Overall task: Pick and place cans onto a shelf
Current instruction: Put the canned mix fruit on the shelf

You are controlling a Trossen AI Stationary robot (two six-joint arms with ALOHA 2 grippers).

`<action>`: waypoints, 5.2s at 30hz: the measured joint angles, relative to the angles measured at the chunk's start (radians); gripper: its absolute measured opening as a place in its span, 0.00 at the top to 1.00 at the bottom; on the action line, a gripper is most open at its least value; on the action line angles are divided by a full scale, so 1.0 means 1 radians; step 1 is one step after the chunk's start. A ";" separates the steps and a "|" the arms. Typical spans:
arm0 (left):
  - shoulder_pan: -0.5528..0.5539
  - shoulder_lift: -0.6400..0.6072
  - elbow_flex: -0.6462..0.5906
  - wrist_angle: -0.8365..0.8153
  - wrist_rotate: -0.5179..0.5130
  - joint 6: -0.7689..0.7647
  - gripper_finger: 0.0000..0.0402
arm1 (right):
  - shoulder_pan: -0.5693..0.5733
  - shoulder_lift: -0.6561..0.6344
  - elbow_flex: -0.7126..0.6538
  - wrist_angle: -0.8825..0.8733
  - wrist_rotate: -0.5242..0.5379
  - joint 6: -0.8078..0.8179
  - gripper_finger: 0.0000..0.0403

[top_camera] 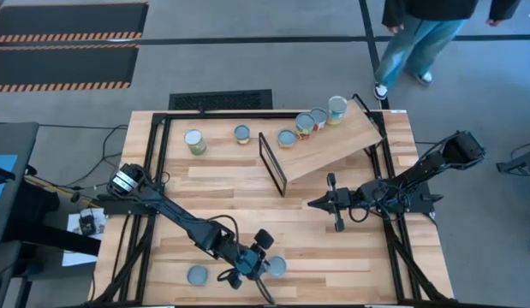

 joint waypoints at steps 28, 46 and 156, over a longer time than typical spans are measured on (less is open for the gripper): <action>0.002 0.011 0.090 -0.097 0.035 0.089 0.66 | 0.000 0.000 0.000 0.000 0.001 0.000 0.97; -0.008 0.094 0.090 -0.056 -0.011 0.174 0.75 | 0.000 0.000 0.000 -0.001 0.000 0.000 0.97; 0.353 -0.505 -0.942 1.147 -0.081 -0.361 0.94 | -0.014 0.556 1.037 -1.567 -0.038 -0.075 0.81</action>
